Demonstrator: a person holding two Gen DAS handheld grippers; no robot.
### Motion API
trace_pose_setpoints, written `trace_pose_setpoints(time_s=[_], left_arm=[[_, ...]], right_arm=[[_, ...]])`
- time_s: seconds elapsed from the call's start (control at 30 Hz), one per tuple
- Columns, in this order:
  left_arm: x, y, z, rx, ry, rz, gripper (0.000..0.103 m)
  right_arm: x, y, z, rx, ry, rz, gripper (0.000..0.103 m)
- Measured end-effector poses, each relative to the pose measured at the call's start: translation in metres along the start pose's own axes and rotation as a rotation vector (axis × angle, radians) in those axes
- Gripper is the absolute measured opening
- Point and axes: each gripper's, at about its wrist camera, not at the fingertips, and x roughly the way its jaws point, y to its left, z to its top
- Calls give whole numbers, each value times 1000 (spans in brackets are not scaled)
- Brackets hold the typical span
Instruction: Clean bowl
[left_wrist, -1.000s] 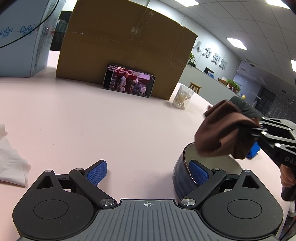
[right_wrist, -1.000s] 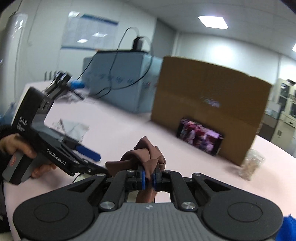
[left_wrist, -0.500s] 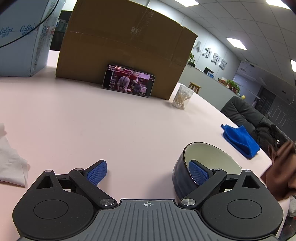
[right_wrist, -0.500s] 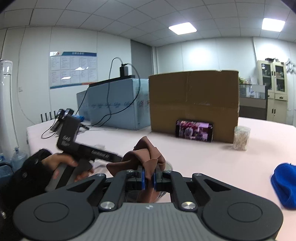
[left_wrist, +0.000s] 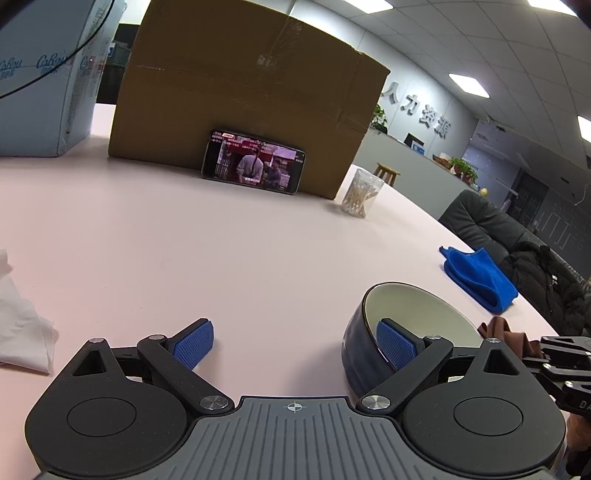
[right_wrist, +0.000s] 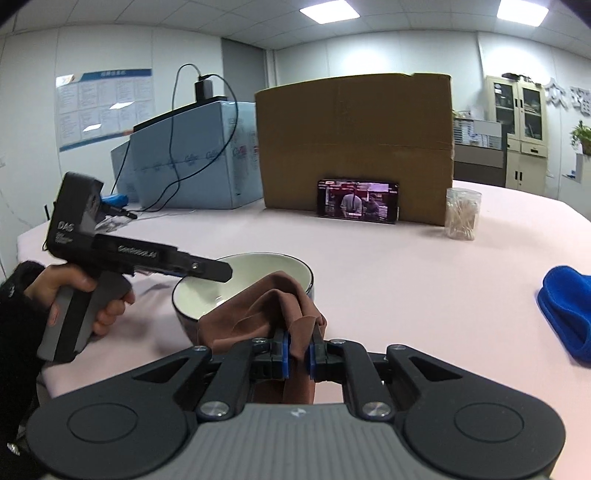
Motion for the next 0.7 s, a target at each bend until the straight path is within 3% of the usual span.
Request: trace_pose_setpoints(time_s=[0.43,0.7], left_arm=[[1,-1,-1,16,11,-8,97],[0,-2,-1,20,13,-4,97]], right_arm=[[22,-14,17,122,-12,-54,13],[22,-10,10,177,-4,-88,12]])
